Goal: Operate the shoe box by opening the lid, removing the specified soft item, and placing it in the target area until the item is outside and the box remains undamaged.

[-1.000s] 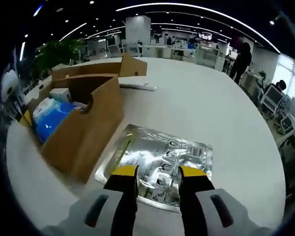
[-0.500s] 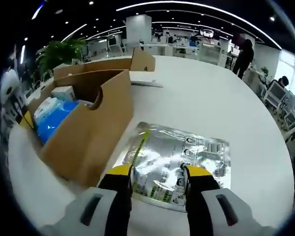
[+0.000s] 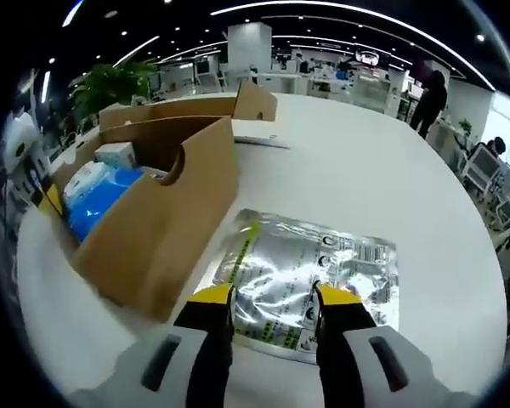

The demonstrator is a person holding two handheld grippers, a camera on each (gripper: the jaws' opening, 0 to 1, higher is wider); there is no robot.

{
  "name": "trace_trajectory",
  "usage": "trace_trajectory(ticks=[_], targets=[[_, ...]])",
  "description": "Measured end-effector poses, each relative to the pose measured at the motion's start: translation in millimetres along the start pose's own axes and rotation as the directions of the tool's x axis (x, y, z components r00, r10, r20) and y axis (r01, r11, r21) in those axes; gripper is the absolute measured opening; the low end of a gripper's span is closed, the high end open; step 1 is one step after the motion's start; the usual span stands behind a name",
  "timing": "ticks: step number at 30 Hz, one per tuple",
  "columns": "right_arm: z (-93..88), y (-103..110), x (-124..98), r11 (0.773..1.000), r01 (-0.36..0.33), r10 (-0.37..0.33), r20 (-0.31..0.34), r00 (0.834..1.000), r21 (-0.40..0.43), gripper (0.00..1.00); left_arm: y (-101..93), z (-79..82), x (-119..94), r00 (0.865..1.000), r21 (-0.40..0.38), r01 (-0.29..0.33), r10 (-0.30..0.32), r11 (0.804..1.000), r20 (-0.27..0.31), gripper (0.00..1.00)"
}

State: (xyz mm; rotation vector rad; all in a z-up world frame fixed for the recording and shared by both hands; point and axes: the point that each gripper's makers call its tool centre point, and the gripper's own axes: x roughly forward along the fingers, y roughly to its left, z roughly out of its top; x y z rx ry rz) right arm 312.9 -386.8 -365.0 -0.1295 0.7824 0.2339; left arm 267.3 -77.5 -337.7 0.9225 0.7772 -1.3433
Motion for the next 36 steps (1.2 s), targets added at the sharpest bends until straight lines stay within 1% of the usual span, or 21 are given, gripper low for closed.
trace_trajectory(ticks=[4,8,10,11,12,13,14,15,17,18,19,20,22,23,24,26,29,31,32,35,36], targets=[[0.3,-2,0,1.0,-0.008,0.008,0.003,1.0,0.017,0.33,1.3,-1.0,-1,1.0,0.023,0.02,-0.02,1.0,0.001,0.0],[0.5,-3,1,0.999,0.003,-0.003,-0.001,1.0,0.038,0.34,2.2,-2.3,-2,1.0,0.015,0.022,-0.022,1.0,0.001,0.0],[3.3,1,-1,0.996,-0.015,0.015,0.004,1.0,0.093,0.36,2.1,-2.1,-1,1.0,0.012,0.017,-0.017,1.0,-0.001,0.0],[18.1,-4,-6,0.996,0.001,-0.008,0.079,0.997,0.094,0.37,1.9,-1.9,-2,1.0,0.015,0.019,-0.019,1.0,0.0,0.0],[23.9,-9,-10,0.996,0.022,-0.031,0.105,0.994,0.089,0.38,1.9,-2.0,-2,1.0,0.017,0.02,-0.02,1.0,0.001,0.0],[25.0,-8,-13,0.995,0.017,-0.026,0.097,0.995,0.094,0.4,2.2,-2.0,-2,1.0,0.014,0.022,-0.022,1.0,0.001,0.0],[31.2,-6,-17,0.993,-0.011,-0.002,0.109,0.994,0.114,0.42,2.3,-1.8,-2,1.0,0.009,0.024,-0.024,1.0,0.001,0.0],[37.7,-6,-20,0.994,-0.029,0.015,0.13,0.991,0.109,0.42,2.2,-1.8,-2,1.0,0.008,0.024,-0.024,1.0,0.001,0.0],[52.4,-8,-28,0.998,-0.037,0.028,0.154,0.988,0.052,0.42,2.4,-2.3,-2,1.0,0.006,0.017,-0.017,1.0,0.0,0.0],[59.2,-4,-32,0.998,-0.065,0.06,0.162,0.985,0.027,0.43,2.1,-2.4,-2,1.0,0.005,0.012,-0.012,1.0,0.0,0.0],[64.8,1,-37,0.994,-0.105,0.105,0.146,0.984,-0.007,0.44,1.8,-2.5,-2,1.0,0.017,0.006,-0.006,1.0,0.005,0.0],[66.4,5,-40,0.991,-0.128,0.131,0.121,0.984,-0.029,0.45,1.8,-2.4,-2,1.0,0.016,0.007,-0.007,1.0,0.005,0.0],[72.0,14,-47,0.977,-0.18,0.19,0.088,0.978,-0.115,0.47,3.0,-1.9,-2,1.0,0.001,0.018,-0.018,1.0,0.003,0.0],[72.6,16,-49,0.971,-0.191,0.203,0.072,0.977,-0.147,0.48,3.0,-1.9,-2,1.0,-0.001,0.021,-0.021,1.0,0.002,0.0],[72.5,16,-52,0.962,-0.185,0.198,0.047,0.979,-0.201,0.49,2.0,-2.4,-2,1.0,-0.002,0.022,-0.022,1.0,0.002,0.01],[71.2,17,-56,0.943,-0.186,0.195,0.007,0.981,-0.275,0.52,1.8,-2.6,-2,1.0,-0.004,0.019,-0.019,1.0,0.002,0.01],[75.9,22,-63,0.925,-0.207,0.216,-0.007,0.976,-0.32,0.52,1.8,-3.9,-1,1.0,-0.021,0.016,-0.016,1.0,-0.009,0.01],[83.1,27,-68,0.906,-0.242,0.252,-0.015,0.967,-0.347,0.52,1.4,-3.9,-2,1.0,-0.014,0.015,-0.015,1.0,-0.005,0.01],[86.7,35,-72,0.889,-0.287,0.295,-0.033,0.955,-0.356,0.51,1.3,-4.0,-2,1.0,-0.013,0.014,-0.014,1.0,-0.005,0.01],[92.3,45,-81,0.851,-0.339,0.335,-0.083,0.939,-0.401,0.51,1.4,-4.5,-2,1.0,-0.011,0.013,-0.013,1.0,-0.003,0.01],[94.5,49,-84,0.831,-0.36,0.346,-0.112,0.931,-0.424,0.5,1.2,-4.6,-2,1.0,-0.014,0.013,-0.013,1.0,-0.004,0.01]])
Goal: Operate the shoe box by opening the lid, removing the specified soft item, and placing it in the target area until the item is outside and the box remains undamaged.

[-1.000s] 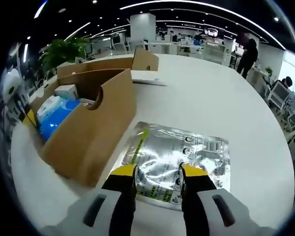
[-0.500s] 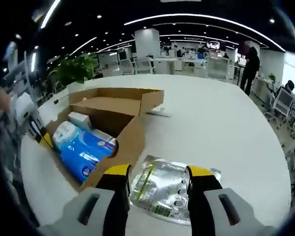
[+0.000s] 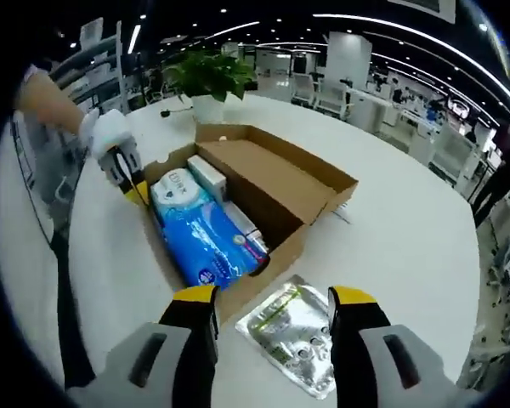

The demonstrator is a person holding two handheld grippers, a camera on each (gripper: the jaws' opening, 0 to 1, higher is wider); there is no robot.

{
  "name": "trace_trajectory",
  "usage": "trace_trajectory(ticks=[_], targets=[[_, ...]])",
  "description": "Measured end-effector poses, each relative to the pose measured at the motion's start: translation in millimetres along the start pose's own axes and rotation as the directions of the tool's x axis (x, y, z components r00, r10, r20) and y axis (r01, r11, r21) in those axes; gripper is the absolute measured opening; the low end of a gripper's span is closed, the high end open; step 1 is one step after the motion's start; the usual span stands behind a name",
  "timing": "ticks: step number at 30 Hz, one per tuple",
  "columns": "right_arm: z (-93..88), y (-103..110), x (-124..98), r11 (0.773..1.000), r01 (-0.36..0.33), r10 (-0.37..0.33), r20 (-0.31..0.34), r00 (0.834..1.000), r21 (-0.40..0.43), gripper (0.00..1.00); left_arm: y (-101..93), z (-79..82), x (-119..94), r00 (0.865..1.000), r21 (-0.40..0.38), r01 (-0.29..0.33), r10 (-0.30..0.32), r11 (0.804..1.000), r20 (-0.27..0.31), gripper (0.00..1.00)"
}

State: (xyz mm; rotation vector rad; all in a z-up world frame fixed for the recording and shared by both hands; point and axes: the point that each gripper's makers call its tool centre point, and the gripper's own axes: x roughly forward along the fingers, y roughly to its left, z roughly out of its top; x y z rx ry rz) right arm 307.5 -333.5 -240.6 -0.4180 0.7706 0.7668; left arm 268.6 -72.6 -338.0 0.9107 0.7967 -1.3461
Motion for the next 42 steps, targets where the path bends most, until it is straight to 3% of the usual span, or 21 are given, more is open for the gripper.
trace_trajectory(ticks=[2,9,12,15,18,20,24,29,32,38,42], targets=[[5.9,6,-2,0.999,-0.034,0.033,-0.036,0.999,-0.026,0.51,0.2,-0.4,0,1.0,-0.011,0.002,-0.002,1.0,-0.003,0.01],[34.4,11,-12,0.991,-0.074,0.073,-0.016,0.997,-0.115,0.56,0.3,-0.7,0,1.0,-0.003,-0.002,0.002,1.0,0.001,0.01],[34.2,10,-16,0.981,-0.085,0.077,-0.053,0.996,-0.173,0.58,0.3,-0.5,0,1.0,0.003,-0.001,0.001,1.0,0.004,0.01],[35.4,-3,-19,0.958,-0.05,0.023,-0.098,0.995,-0.283,0.59,0.3,-0.7,0,1.0,0.0,0.0,0.0,1.0,0.003,0.01],[39.1,1,-18,0.954,-0.105,0.072,-0.124,0.99,-0.281,0.61,0.2,-0.2,-1,1.0,0.0,0.0,0.0,1.0,0.002,0.01],[38.3,8,-15,0.937,-0.187,0.131,-0.201,0.971,-0.295,0.58,0.3,-0.3,0,1.0,-0.001,0.001,-0.001,1.0,0.001,0.01],[43.2,10,-8,0.917,-0.227,0.147,-0.249,0.957,-0.329,0.59,0.6,-0.6,0,1.0,0.0,-0.003,0.003,1.0,0.002,0.01],[56.8,24,11,0.902,-0.286,0.206,-0.261,0.943,-0.324,0.61,0.5,-0.4,0,1.0,-0.003,-0.004,0.004,1.0,0.001,0.01],[50.2,29,19,0.887,-0.319,0.217,-0.308,0.926,-0.334,0.57,0.4,0.1,0,1.0,0.001,-0.003,0.003,1.0,0.003,0.01],[43.8,38,38,0.845,-0.353,0.22,-0.34,0.914,-0.401,0.57,0.5,0.7,0,1.0,-0.001,-0.003,0.003,1.0,0.002,0.01],[44.4,48,53,0.844,-0.363,0.235,-0.338,0.912,-0.395,0.56,0.9,0.9,0,1.0,-0.003,-0.004,0.004,1.0,0.002,0.01]])
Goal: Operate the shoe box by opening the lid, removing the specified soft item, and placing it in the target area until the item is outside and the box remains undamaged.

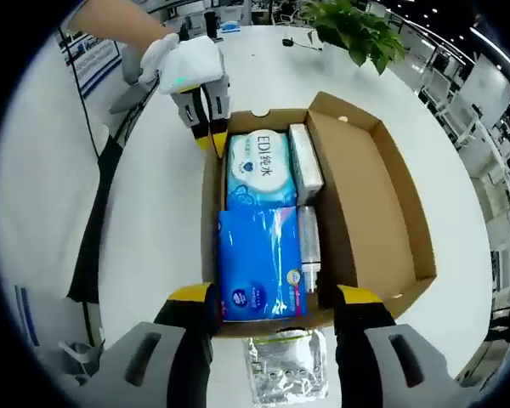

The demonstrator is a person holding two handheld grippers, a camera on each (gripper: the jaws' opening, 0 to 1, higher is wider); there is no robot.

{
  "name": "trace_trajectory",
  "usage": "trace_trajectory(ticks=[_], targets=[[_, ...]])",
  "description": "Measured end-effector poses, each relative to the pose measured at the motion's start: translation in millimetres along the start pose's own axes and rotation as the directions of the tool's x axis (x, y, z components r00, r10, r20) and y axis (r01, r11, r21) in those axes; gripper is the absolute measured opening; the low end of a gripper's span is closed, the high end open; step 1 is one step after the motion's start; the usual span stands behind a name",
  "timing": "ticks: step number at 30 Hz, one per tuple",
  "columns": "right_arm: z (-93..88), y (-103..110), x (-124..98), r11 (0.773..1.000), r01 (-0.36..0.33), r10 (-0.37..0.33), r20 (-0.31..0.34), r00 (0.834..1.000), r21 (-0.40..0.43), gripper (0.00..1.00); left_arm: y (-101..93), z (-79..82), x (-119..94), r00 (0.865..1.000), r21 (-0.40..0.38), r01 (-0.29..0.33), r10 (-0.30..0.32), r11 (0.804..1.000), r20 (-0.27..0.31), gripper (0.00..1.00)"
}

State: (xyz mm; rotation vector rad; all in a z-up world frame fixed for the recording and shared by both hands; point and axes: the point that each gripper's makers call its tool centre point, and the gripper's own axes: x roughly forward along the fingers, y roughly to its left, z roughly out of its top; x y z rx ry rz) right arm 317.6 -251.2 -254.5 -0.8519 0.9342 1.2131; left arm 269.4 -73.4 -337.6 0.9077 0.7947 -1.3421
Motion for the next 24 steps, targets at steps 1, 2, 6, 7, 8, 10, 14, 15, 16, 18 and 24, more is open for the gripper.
trace_trajectory(ticks=[1,2,6,7,8,10,14,15,16,18,24], targets=[[3.7,4,4,1.0,-0.02,0.02,0.011,1.0,0.0,0.56,0.0,0.1,0,1.0,-0.001,-0.002,0.002,1.0,0.0,0.01],[4.9,6,6,1.0,-0.027,0.027,0.012,1.0,-0.003,0.57,0.1,0.1,0,1.0,-0.002,-0.002,0.002,1.0,0.0,0.01],[0.4,6,11,0.999,-0.048,0.048,-0.016,0.999,0.0,0.58,0.5,0.1,1,1.0,-0.005,-0.003,0.003,1.0,0.0,0.01],[-1.0,6,12,0.999,-0.053,0.053,-0.022,0.998,0.004,0.59,0.6,0.3,1,1.0,-0.004,-0.004,0.004,1.0,0.0,0.01],[-3.9,7,15,0.998,-0.067,0.067,-0.034,0.997,0.018,0.6,0.5,0.4,1,1.0,-0.005,-0.004,0.004,1.0,-0.001,0.01],[-8.2,9,19,0.997,-0.076,0.078,-0.053,0.996,0.034,0.6,0.5,0.6,1,1.0,-0.004,-0.004,0.004,1.0,0.0,0.01],[-16.5,4,31,0.998,-0.053,0.057,-0.091,0.994,0.039,0.6,0.5,1.0,1,1.0,-0.002,-0.004,0.004,1.0,0.001,0.01],[-15.5,3,31,0.998,-0.048,0.051,-0.087,0.995,0.044,0.6,0.4,1.1,1,1.0,-0.002,-0.004,0.004,1.0,0.001,0.01],[-12.8,2,32,0.997,-0.048,0.052,-0.075,0.996,0.059,0.6,0.2,1.2,1,1.0,-0.001,-0.004,0.004,1.0,0.002,0.01],[-11.0,2,36,0.996,-0.053,0.058,-0.077,0.995,0.07,0.6,0.3,1.2,1,1.0,-0.001,-0.005,0.005,1.0,0.002,0.01],[-22.0,9,57,0.994,-0.092,0.099,-0.136,0.986,0.05,0.59,0.5,0.8,1,1.0,-0.003,-0.006,0.006,1.0,0.001,0.01]])
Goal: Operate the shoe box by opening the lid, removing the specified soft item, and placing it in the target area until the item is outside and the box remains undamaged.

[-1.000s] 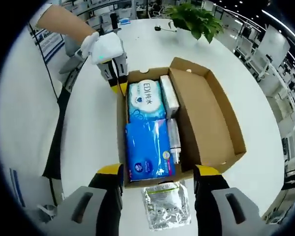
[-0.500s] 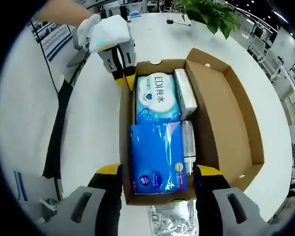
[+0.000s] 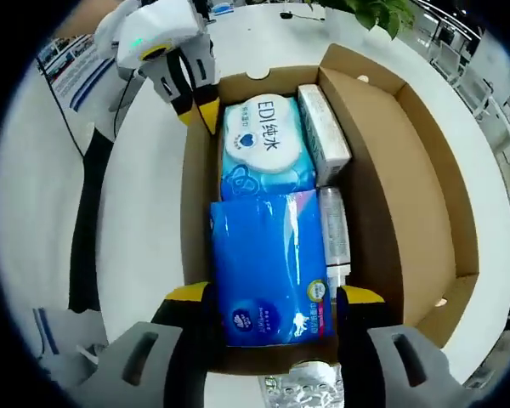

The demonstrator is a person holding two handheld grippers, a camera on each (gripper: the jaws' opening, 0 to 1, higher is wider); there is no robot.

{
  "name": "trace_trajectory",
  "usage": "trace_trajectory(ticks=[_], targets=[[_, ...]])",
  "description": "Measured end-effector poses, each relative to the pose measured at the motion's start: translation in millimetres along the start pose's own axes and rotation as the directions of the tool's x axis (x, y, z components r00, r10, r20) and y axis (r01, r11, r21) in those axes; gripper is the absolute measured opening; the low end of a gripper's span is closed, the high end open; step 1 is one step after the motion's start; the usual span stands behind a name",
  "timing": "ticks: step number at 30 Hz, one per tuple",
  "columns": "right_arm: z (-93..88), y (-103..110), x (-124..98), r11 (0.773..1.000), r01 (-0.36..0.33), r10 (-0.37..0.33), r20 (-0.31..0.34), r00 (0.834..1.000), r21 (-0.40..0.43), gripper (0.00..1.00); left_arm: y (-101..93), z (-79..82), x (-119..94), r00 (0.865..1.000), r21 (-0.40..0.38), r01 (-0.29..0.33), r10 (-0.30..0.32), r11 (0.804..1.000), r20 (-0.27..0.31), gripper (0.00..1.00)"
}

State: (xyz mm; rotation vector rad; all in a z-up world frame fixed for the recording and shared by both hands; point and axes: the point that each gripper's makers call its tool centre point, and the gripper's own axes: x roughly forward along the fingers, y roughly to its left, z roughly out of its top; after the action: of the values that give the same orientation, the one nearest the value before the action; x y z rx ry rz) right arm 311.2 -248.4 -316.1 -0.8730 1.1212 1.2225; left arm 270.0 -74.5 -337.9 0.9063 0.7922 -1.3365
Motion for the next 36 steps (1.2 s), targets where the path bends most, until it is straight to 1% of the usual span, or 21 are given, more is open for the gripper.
trace_trajectory(ticks=[2,3,5,9,10,11,12,13,14,15,16,17,18,19,20,21,23,24,25,31,36], targets=[[-0.1,4,5,1.0,-0.015,0.015,-0.005,1.0,-0.004,0.57,-0.3,0.0,0,1.0,0.001,0.0,0.0,1.0,0.0,0.01],[1.6,0,6,1.0,0.006,-0.006,-0.001,1.0,-0.017,0.58,-0.1,-0.2,0,1.0,0.003,0.0,0.0,1.0,-0.001,0.01],[4.7,1,7,1.0,-0.003,0.003,-0.007,1.0,-0.017,0.59,-0.4,0.2,0,1.0,0.017,0.006,-0.006,1.0,0.006,0.0],[5.1,-4,7,0.998,0.004,-0.006,-0.031,1.0,-0.06,0.5,0.1,-0.2,0,1.0,0.01,0.01,-0.01,1.0,0.003,0.0],[8.9,-4,5,0.994,0.011,-0.012,-0.015,1.0,-0.106,0.45,0.0,-0.1,0,1.0,0.014,0.009,-0.009,1.0,0.004,0.0],[14.9,-3,4,0.982,0.013,-0.011,0.008,1.0,-0.187,0.42,-0.2,0.0,0,1.0,0.018,0.01,-0.01,1.0,0.005,0.0],[20.2,0,2,0.965,0.011,-0.009,0.011,1.0,-0.262,0.33,0.0,0.1,0,1.0,0.021,0.01,-0.01,1.0,0.005,0.0],[22.6,3,0,0.957,0.015,-0.012,0.012,1.0,-0.29,0.28,0.2,0.2,0,1.0,0.02,0.012,-0.013,1.0,0.005,0.0],[19.8,3,3,0.962,0.014,-0.02,-0.02,1.0,-0.273,0.26,0.2,0.5,-1,1.0,0.02,0.014,-0.014,1.0,0.005,0.0],[20.0,2,4,0.967,0.017,-0.023,-0.021,1.0,-0.256,0.27,0.2,0.6,-1,1.0,0.02,0.014,-0.014,1.0,0.005,0.0],[17.6,1,3,0.982,0.022,-0.029,-0.036,0.999,-0.187,0.28,0.3,0.8,0,1.0,0.019,0.015,-0.015,1.0,0.005,0.0],[18.3,0,2,0.998,0.008,-0.009,-0.022,1.0,-0.069,0.29,0.5,1.0,0,1.0,0.017,0.014,-0.014,1.0,0.004,0.0],[18.9,0,1,0.999,0.005,-0.006,-0.009,1.0,-0.047,0.31,0.6,1.1,0,1.0,0.018,0.014,-0.014,1.0,0.005,0.0],[22.1,-6,-2,0.997,0.025,-0.022,0.046,0.999,-0.077,0.35,0.8,1.5,0,1.0,0.018,0.013,-0.013,1.0,0.005,0.0],[19.8,-7,-2,0.998,0.031,-0.028,0.049,0.998,-0.055,0.42,1.0,1.7,0,1.0,0.016,0.013,-0.013,1.0,0.004,0.0],[16.3,-4,-1,1.0,0.016,-0.015,0.031,0.999,-0.026,0.54,1.1,1.7,0,1.0,0.015,0.013,-0.013,1.0,0.004,0.0],[13.7,-1,3,0.999,0.01,-0.009,0.013,1.0,-0.034,0.62,1.1,1.7,0,1.0,0.013,0.011,-0.011,1.0,0.004,0.01],[12.4,2,5,0.999,0.003,-0.002,0.006,1.0,-0.045,0.62,0.9,1.7,0,1.0,0.015,0.012,-0.012,1.0,0.004,0.0],[13.2,0,7,0.998,0.017,-0.016,0.009,1.0,-0.057,0.61,0.9,1.6,0,1.0,0.016,0.012,-0.012,1.0,0.003,0.0],[16.3,-4,24,0.997,0.044,-0.045,-0.021,0.999,-0.06,0.62,0.1,1.1,-1,1.0,0.014,0.009,-0.009,1.0,0.004,0.01],[15.9,-4,35,0.998,0.021,-0.025,-0.076,0.997,-0.056,0.62,-0.1,0.4,0,1.0,0.01,0.006,-0.006,1.0,0.004,0.0]])
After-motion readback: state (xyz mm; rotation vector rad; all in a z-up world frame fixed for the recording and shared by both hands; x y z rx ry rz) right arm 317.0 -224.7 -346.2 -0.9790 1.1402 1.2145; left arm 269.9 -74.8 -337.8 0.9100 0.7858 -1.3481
